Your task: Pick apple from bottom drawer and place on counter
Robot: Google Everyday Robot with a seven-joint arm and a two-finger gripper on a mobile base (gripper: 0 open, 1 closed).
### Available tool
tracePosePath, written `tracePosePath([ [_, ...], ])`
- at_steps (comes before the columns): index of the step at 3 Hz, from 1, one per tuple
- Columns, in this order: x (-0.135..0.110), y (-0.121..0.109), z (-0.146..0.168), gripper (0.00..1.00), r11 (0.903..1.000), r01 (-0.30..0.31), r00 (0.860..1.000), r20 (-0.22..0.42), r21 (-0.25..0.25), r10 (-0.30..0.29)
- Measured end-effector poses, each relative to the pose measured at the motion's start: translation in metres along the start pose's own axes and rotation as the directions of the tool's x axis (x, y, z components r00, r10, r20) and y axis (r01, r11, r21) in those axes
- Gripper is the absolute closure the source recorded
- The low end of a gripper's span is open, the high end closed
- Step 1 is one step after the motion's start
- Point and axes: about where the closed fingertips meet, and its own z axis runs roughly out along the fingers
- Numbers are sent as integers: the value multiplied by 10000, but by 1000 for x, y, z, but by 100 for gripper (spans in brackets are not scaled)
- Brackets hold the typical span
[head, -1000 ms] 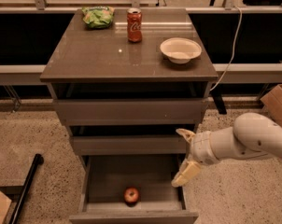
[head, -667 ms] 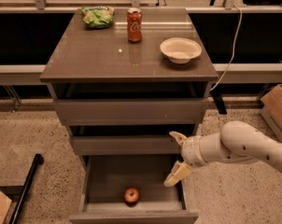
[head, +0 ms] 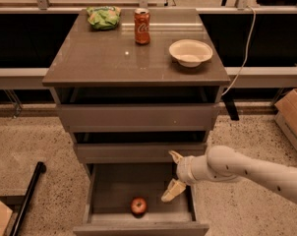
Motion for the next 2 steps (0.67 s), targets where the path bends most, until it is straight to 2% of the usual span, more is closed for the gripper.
tracePosePath([
  [2,4,5,14,0,9996,-217,9997,60,-197,218],
])
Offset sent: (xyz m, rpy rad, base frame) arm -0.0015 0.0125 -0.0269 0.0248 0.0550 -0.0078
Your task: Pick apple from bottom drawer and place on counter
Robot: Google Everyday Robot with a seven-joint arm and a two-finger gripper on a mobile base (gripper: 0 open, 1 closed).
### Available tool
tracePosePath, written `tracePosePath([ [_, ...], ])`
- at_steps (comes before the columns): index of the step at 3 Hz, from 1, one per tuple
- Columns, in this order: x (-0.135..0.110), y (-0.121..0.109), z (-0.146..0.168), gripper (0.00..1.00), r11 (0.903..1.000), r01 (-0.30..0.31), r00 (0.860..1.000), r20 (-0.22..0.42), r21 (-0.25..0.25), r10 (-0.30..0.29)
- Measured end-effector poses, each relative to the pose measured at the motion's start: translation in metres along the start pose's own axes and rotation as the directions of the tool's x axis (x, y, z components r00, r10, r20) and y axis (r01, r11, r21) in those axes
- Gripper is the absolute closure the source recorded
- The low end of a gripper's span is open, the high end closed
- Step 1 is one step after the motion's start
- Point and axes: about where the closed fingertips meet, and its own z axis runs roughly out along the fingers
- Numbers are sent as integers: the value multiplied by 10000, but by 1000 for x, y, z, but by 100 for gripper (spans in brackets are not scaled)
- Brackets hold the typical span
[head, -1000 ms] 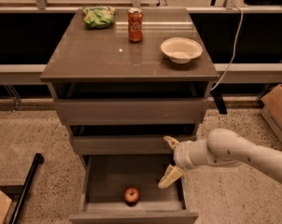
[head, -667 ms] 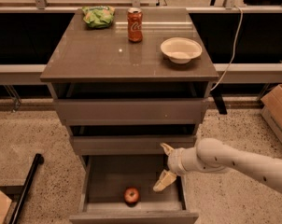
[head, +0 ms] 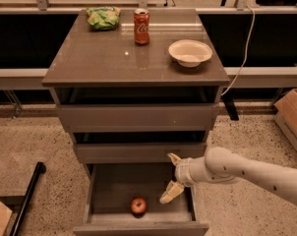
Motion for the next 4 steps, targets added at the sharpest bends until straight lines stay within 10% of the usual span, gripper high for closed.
tracePosePath([
  [2,28,3,95,0,9950,-95,9943,1048,-996,200],
  [4,95,20,186,0,9662,-1282,9771,1381,-2238,1617],
])
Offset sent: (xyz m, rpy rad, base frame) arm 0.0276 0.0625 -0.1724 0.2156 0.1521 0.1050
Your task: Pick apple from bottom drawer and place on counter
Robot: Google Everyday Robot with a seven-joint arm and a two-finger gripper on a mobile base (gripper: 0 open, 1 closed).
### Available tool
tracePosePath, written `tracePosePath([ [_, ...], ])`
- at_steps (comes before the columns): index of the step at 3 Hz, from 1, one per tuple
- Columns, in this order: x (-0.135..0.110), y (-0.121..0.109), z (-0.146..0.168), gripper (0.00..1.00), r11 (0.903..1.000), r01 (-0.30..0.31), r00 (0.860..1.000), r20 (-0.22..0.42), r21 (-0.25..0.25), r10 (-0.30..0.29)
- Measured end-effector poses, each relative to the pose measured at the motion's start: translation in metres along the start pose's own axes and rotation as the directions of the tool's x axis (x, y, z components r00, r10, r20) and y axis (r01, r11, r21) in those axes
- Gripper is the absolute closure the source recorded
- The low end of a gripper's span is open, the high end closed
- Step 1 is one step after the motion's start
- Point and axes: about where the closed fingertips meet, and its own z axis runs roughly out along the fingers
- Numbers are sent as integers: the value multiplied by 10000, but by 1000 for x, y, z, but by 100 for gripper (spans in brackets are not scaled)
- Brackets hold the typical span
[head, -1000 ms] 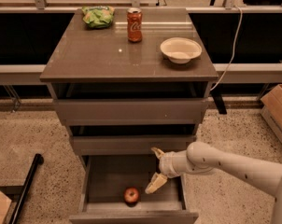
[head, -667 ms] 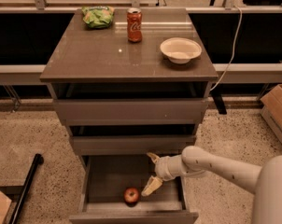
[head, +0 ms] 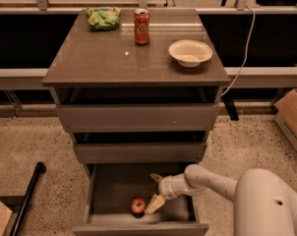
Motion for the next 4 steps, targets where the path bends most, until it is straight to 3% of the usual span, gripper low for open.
tracePosePath([
  [2,25,-7,54,0,9968,-751,9966,367,281,741],
  [4,39,3,103,0,9866,-1565,9873,365,469,1549],
])
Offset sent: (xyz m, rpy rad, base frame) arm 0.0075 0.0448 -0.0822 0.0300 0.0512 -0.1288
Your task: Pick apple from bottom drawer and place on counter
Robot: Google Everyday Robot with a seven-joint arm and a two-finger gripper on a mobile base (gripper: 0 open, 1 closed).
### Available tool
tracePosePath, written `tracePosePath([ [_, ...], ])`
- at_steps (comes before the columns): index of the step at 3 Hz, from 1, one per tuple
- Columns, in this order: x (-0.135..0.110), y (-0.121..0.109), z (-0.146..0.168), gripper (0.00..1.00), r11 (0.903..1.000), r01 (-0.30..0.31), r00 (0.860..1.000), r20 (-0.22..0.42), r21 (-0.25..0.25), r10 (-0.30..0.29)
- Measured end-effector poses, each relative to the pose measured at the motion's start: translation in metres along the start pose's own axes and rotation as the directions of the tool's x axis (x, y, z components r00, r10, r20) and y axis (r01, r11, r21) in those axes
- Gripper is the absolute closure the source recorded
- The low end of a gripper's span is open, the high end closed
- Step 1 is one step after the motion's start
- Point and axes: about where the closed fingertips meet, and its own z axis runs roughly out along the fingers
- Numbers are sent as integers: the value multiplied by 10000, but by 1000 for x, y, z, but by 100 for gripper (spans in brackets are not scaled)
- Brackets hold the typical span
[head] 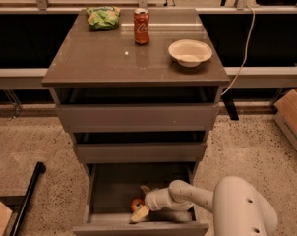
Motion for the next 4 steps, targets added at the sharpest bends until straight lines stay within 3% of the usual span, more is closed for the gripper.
tracePosePath([
  [2,19,-18,-7,0,9927,-673,9976,-122,999,688],
  [3,27,-20,-6,0,9901,-876,9957,-204,1097,903],
  [4,31,-18,-3,18,9898,-1036,9943,-161,981,1056],
])
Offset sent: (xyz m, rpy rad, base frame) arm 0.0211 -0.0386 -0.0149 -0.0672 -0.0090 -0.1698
